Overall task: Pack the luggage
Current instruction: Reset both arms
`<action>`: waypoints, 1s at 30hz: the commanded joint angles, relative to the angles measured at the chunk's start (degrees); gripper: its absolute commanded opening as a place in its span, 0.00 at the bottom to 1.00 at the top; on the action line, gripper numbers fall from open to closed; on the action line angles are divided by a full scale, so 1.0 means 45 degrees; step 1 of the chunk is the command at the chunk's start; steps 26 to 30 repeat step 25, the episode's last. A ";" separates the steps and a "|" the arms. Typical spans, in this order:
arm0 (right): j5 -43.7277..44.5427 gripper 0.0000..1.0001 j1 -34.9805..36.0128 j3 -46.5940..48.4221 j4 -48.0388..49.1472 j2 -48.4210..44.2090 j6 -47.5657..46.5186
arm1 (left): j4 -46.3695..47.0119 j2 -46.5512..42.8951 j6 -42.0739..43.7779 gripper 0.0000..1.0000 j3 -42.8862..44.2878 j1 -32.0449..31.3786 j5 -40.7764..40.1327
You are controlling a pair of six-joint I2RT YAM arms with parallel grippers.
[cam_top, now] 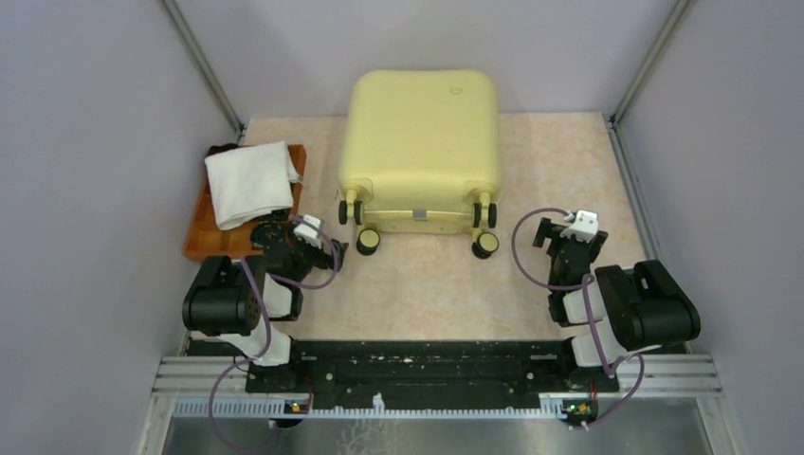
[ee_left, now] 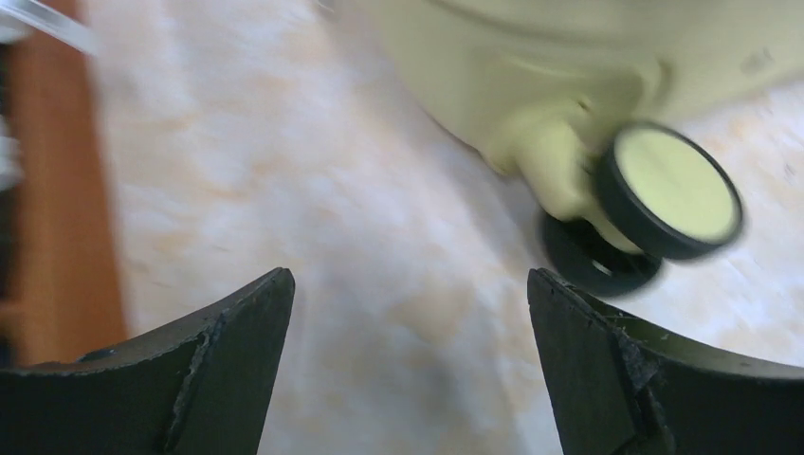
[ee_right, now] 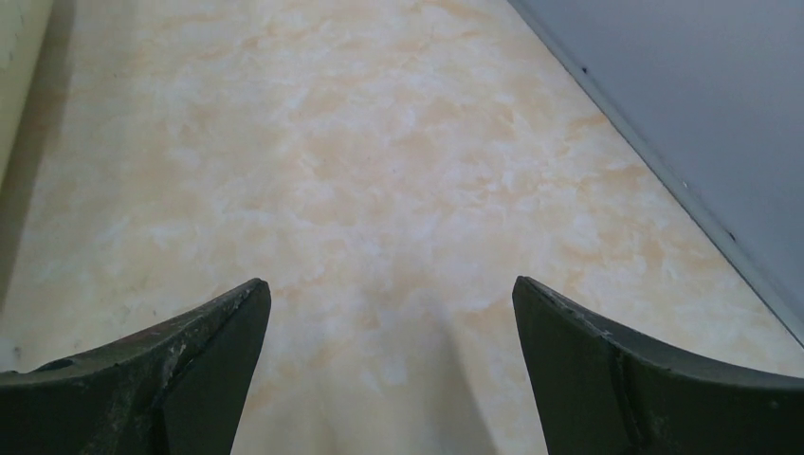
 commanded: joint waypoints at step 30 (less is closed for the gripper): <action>-0.1182 0.99 -0.0977 0.1116 -0.0336 -0.0309 0.0832 | -0.0068 -0.0071 0.0278 0.99 0.0998 -0.1057 -0.2587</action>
